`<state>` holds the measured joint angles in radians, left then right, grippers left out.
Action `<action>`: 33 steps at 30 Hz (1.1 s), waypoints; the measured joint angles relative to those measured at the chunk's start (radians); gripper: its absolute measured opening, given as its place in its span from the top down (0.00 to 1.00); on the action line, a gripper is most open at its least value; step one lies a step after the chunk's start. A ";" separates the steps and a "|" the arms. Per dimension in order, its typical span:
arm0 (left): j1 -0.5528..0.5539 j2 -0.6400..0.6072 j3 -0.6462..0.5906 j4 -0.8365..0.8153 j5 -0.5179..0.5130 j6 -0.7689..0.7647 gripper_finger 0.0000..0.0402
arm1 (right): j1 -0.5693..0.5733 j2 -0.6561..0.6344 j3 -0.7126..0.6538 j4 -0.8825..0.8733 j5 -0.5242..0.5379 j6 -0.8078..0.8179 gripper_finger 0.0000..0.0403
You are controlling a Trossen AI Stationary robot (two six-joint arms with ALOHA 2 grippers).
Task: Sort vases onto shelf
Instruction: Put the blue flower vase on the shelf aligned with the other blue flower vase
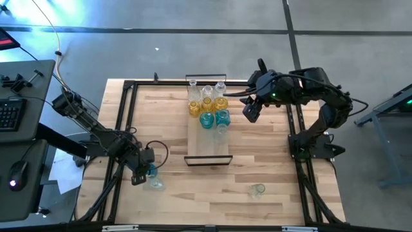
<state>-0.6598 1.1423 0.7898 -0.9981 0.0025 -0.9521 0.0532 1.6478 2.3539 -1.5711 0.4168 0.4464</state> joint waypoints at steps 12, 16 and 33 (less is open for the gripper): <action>0.003 -0.001 0.002 0.000 -0.007 0.011 0.36 | 0.002 0.000 0.000 0.000 -0.007 -0.001 0.54; 0.005 -0.009 0.002 0.002 0.006 -0.005 0.35 | 0.015 0.000 0.000 0.000 -0.007 0.002 0.54; 0.040 -0.042 0.022 -0.066 -0.069 -0.011 0.35 | 0.039 0.000 0.000 0.000 -0.001 0.020 0.54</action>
<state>-0.6199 1.1000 0.8116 -1.0636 -0.0660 -0.9630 0.0918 1.6480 2.3539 -1.5710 0.4159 0.4661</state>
